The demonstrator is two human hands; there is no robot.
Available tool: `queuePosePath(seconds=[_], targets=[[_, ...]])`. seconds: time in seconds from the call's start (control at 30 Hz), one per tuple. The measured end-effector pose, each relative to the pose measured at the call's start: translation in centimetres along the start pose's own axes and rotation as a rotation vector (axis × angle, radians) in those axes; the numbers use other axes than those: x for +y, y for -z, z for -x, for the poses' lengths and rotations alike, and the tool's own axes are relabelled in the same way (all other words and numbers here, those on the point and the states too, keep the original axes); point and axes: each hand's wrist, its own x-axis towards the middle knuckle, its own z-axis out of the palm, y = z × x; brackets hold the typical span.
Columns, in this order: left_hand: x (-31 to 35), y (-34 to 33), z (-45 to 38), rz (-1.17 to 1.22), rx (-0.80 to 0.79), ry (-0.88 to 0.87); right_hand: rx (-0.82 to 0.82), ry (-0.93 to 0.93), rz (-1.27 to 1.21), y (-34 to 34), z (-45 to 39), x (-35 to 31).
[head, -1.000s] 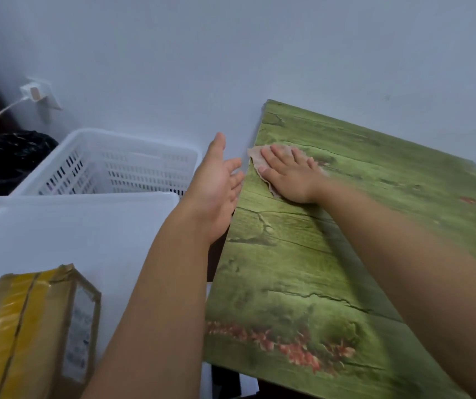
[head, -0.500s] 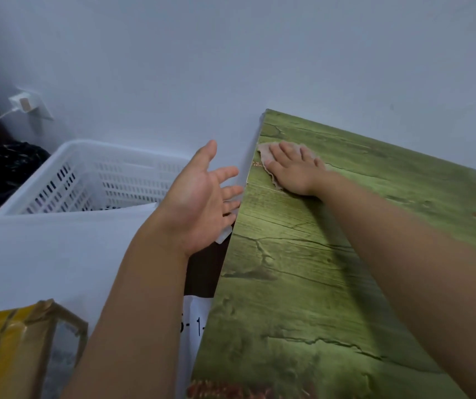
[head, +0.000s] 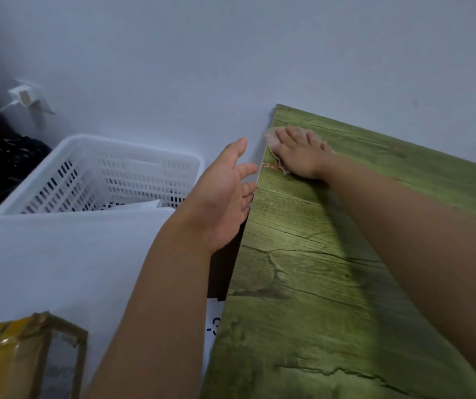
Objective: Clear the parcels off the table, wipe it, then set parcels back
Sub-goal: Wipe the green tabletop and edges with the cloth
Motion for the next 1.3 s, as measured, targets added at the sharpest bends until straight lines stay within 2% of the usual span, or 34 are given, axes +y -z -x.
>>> queuePosePath(seconds=[0.13,0.27,0.4,0.5,0.63,0.8,1.0,1.1,1.2,1.3], targets=[[0.3,-0.2,0.0,-0.011,0.015,0.012,-0.001,0.152,0.047,-0.8,2.2,-1.0],[0.5,-0.5,0.1,-0.047,0.014,0.003,-0.012,0.270,0.065,-1.0,4.8,1.4],[0.3,-0.8,-0.3,-0.114,-0.003,-0.025,0.004,0.102,0.053,0.0,1.4,3.5],[0.2,-0.8,-0.4,-0.096,-0.005,-0.027,0.023,-0.016,0.019,0.6,-1.5,2.4],[0.5,-0.7,-0.2,0.019,0.002,0.017,0.017,0.032,0.021,0.5,-2.2,0.0],[0.8,-0.7,-0.5,0.186,0.006,0.028,0.016,0.157,0.043,0.1,-1.7,1.4],[-0.1,-1.6,-1.6,0.181,0.081,-0.040,0.065,-0.036,-0.008,1.3,-6.1,2.2],[-0.2,-1.7,-2.0,0.300,0.107,-0.075,0.063,-0.076,-0.044,1.8,-7.3,1.5],[-0.3,-2.2,-2.1,0.419,0.068,-0.089,0.039,-0.047,-0.025,1.7,-6.6,1.2],[-0.3,-2.6,-2.6,0.470,0.132,-0.059,0.026,0.045,0.025,0.7,-4.4,1.9]])
